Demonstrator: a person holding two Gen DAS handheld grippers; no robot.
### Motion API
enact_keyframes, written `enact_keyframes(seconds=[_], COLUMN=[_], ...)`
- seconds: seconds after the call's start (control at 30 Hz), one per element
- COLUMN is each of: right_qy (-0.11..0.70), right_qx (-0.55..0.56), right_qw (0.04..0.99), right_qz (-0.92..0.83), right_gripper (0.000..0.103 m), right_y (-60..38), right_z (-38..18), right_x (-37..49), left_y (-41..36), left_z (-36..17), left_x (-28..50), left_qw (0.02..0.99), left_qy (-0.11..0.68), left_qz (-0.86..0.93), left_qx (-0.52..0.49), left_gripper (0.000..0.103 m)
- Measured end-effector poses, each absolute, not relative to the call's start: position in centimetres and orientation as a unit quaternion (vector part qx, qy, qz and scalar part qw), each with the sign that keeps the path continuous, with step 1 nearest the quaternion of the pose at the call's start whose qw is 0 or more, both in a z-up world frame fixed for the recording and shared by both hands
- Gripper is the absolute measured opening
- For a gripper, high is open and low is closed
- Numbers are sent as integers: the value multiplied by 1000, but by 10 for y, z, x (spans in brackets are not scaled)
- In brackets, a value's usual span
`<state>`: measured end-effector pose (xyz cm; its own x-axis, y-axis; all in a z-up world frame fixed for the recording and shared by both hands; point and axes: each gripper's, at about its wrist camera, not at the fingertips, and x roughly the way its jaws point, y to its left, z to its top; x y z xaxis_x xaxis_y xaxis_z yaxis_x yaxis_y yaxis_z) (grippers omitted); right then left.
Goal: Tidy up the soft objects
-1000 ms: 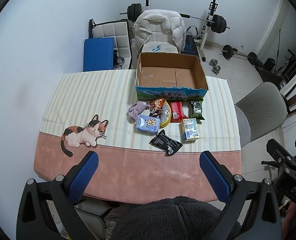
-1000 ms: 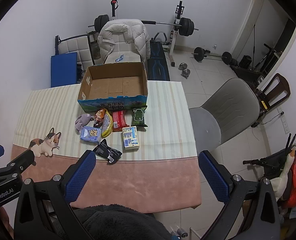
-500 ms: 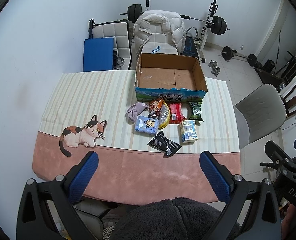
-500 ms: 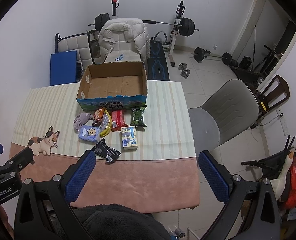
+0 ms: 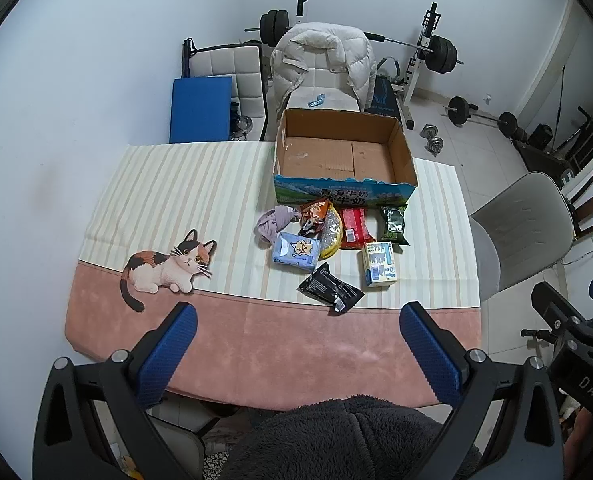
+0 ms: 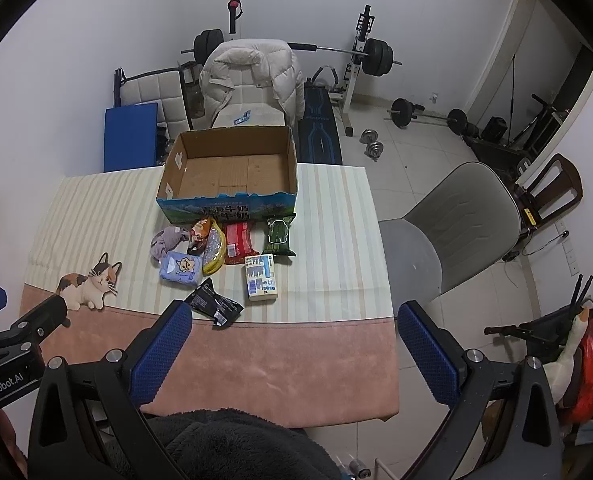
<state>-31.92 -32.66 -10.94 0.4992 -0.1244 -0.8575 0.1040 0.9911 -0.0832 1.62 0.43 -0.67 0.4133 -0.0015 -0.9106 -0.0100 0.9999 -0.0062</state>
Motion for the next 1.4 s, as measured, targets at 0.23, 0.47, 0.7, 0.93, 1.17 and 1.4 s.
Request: enact_keyframes(seconds=[0.23,0.47,0.7,0.93,1.17,1.4], right_qy=[492,491,489,490,569,662], right_qx=[-12,-13,-11,10,5,16], right_qw=[868,869,870,870,822,749], right_qz=[-66,-65,-63,-57,-38,-9], right_gripper=[103,103,103,103,103,103], right_y=[-324,-325,-325,-339,-350,-349], right_z=[-103,-103,-100,-122,-243,-397], right_x=[-320,-321,-321,-290,-196,-122], left_y=[4,3,5,9,29,41], left_z=[-3,-2,-3,-30,-137,-272], left_x=[16,17,12,47,119,160], left_qw=[843,844,844,841,788,674], left_qy=[538,537,536,540,613,717], left_qz=[1,1,1,16,40,32], left_qx=[-6,-6,-7,-21,-44,-175], left_gripper=[103,103,103,103,103,93])
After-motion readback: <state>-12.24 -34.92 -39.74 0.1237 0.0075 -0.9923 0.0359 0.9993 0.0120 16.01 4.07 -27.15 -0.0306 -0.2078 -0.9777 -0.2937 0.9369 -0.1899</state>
